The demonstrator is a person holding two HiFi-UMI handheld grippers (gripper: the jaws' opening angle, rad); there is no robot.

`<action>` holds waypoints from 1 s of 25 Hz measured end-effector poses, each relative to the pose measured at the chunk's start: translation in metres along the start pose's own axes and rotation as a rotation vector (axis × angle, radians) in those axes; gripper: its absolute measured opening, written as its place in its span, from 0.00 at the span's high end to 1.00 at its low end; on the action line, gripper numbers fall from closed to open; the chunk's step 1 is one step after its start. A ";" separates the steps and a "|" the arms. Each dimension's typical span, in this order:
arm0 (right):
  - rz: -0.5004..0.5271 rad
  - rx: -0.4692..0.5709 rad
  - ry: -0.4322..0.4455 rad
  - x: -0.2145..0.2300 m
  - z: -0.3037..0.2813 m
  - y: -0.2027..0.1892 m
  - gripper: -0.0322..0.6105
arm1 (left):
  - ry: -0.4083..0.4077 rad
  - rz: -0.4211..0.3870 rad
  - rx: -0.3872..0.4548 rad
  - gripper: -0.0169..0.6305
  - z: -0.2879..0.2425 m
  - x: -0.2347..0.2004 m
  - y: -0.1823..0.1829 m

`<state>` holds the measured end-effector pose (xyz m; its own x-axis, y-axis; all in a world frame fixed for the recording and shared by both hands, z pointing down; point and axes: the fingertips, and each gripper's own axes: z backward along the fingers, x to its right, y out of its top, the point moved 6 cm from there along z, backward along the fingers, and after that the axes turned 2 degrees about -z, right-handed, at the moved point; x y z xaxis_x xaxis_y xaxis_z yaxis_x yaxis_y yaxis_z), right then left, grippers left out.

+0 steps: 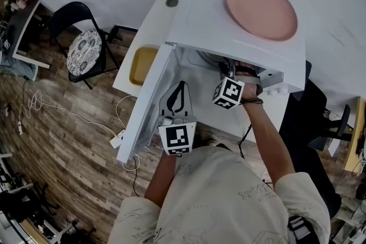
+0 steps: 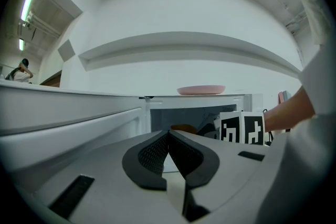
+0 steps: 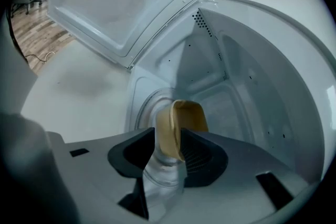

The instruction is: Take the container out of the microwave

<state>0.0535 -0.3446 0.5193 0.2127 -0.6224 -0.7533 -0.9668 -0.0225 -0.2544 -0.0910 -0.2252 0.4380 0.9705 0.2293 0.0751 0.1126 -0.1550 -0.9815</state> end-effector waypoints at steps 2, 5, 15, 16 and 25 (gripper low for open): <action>0.009 -0.003 0.000 0.000 -0.004 0.001 0.68 | 0.000 0.000 0.000 0.96 0.000 0.000 -0.001; 0.032 -0.010 0.002 -0.001 -0.008 0.001 0.68 | 0.001 0.002 -0.001 0.96 0.000 0.000 -0.001; 0.100 -0.050 0.027 -0.006 -0.018 0.003 0.68 | 0.007 0.002 -0.002 0.96 0.003 -0.003 -0.001; 0.106 -0.054 0.025 -0.006 -0.019 0.003 0.68 | 0.010 0.004 -0.001 0.96 0.003 -0.004 -0.001; 0.113 -0.073 0.021 -0.004 -0.023 0.002 0.71 | 0.012 0.002 0.001 0.96 0.006 -0.007 -0.003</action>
<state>0.0471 -0.3604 0.5361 0.0993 -0.6407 -0.7614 -0.9924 -0.0076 -0.1231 -0.0990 -0.2208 0.4394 0.9732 0.2174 0.0752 0.1104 -0.1547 -0.9818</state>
